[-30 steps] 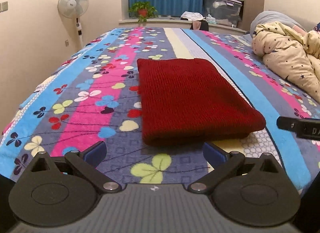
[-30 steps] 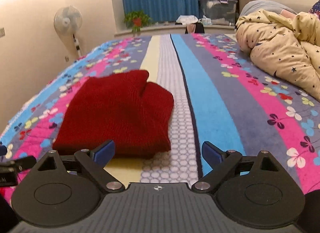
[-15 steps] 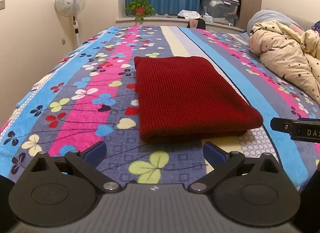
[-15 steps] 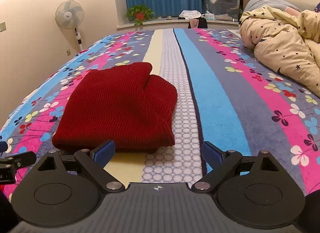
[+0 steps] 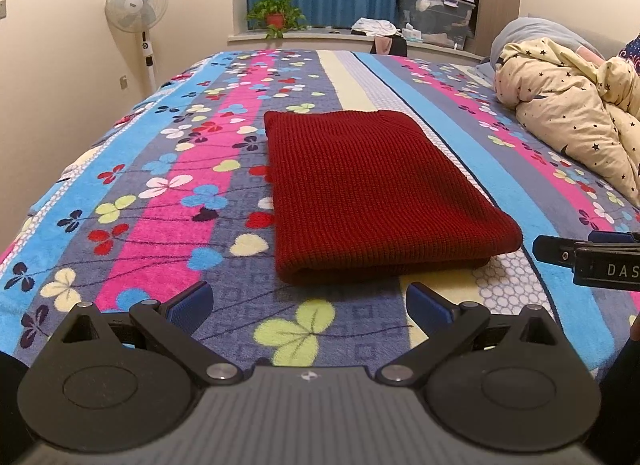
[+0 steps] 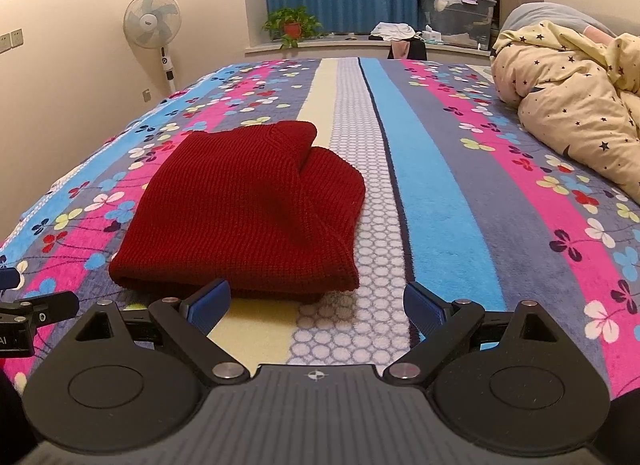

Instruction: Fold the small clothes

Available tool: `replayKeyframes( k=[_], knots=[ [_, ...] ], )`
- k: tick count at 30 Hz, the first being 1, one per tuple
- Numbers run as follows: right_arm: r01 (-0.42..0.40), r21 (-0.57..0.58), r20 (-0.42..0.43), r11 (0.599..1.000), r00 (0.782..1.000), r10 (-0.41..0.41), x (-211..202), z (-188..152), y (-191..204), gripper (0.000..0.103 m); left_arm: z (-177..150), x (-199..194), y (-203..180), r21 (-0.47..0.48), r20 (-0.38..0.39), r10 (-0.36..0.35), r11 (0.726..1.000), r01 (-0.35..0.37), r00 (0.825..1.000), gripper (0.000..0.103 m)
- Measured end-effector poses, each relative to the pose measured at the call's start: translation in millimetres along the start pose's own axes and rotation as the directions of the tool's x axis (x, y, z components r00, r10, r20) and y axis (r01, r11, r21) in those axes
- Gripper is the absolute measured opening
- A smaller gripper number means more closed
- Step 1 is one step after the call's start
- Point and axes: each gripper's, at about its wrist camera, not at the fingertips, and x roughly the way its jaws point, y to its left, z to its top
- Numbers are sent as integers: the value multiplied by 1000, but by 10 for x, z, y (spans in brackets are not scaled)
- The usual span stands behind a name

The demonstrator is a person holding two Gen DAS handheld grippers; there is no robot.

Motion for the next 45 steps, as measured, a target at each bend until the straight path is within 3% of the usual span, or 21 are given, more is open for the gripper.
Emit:
replayKeyframes(
  k=[45],
  knots=[
    [-6, -7, -5, 1000, 1000, 6, 13, -9, 16, 94, -3, -12, -6, 10, 10, -9, 1000, 9, 1000, 103]
  ],
)
